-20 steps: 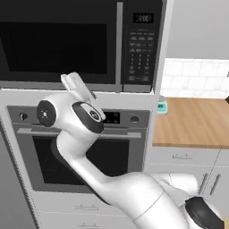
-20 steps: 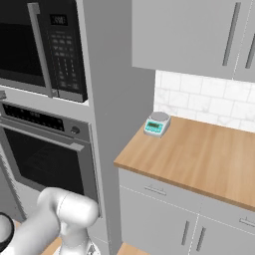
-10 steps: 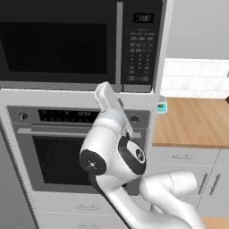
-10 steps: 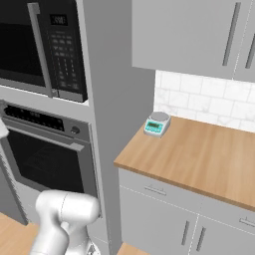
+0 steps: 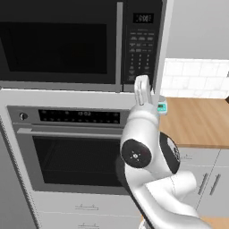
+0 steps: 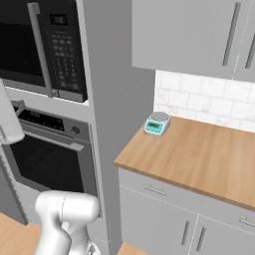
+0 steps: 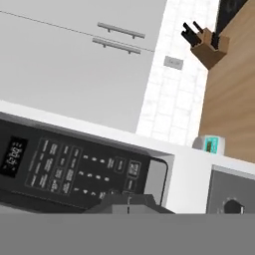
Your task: Open the microwave, place the bowl with waffle inside the microwave, then close the microwave door and turn it on.
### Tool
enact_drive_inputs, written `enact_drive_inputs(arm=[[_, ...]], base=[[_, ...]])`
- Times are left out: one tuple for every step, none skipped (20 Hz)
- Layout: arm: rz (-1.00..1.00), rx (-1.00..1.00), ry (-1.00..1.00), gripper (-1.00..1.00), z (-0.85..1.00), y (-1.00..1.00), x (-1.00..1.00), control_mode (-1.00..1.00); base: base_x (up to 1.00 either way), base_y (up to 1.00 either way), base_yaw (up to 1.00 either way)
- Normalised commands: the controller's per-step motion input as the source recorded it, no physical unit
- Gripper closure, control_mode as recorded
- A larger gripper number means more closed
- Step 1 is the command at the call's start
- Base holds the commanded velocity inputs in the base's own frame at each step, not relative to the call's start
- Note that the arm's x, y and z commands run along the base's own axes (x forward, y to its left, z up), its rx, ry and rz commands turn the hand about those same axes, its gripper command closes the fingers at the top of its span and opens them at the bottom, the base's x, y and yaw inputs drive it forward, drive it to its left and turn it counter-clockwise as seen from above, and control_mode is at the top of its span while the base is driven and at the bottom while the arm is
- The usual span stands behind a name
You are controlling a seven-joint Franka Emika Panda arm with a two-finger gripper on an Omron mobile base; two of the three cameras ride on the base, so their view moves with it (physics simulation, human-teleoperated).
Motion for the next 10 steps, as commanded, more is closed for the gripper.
enact_drive_inputs(arm=[[0.03, 0.16, 0.0, 1.0, 0.0, -0.26, 0.21, -1.0], [0.05, 0.16, 0.0, 1.0, 0.0, -0.3, 0.2, -1.0], [0.05, 0.12, 0.01, 1.0, 0.0, -0.16, 0.3, -1.0], [0.07, 0.11, 0.02, 1.0, 0.0, -0.15, 0.34, -1.0], [0.08, 0.09, 0.03, 1.0, 0.0, -0.11, 0.46, -1.0], [0.1, 0.08, 0.05, 1.0, 0.0, -0.09, 0.54, -1.0], [0.12, 0.07, 0.05, 1.0, 0.0, -0.12, 0.55, -1.0], [0.13, 0.08, 0.05, 1.0, 0.0, -0.11, 0.58, -1.0], [0.15, 0.07, 0.07, 1.0, 0.0, -0.1, 0.59, -1.0], [0.15, 0.06, 0.07, 1.0, 0.0, -0.06, 0.61, -1.0]], base=[[0.0, 0.0, 0.0], [0.0, 0.0, 0.0], [0.0, 0.0, 0.0], [0.0, 0.0, 0.0], [0.0, 0.0, 0.0], [0.0, 0.0, 0.0], [0.0, 0.0, 0.0], [0.0, 0.0, 0.0], [0.0, 0.0, 0.0], [0.0, 0.0, 0.0]])
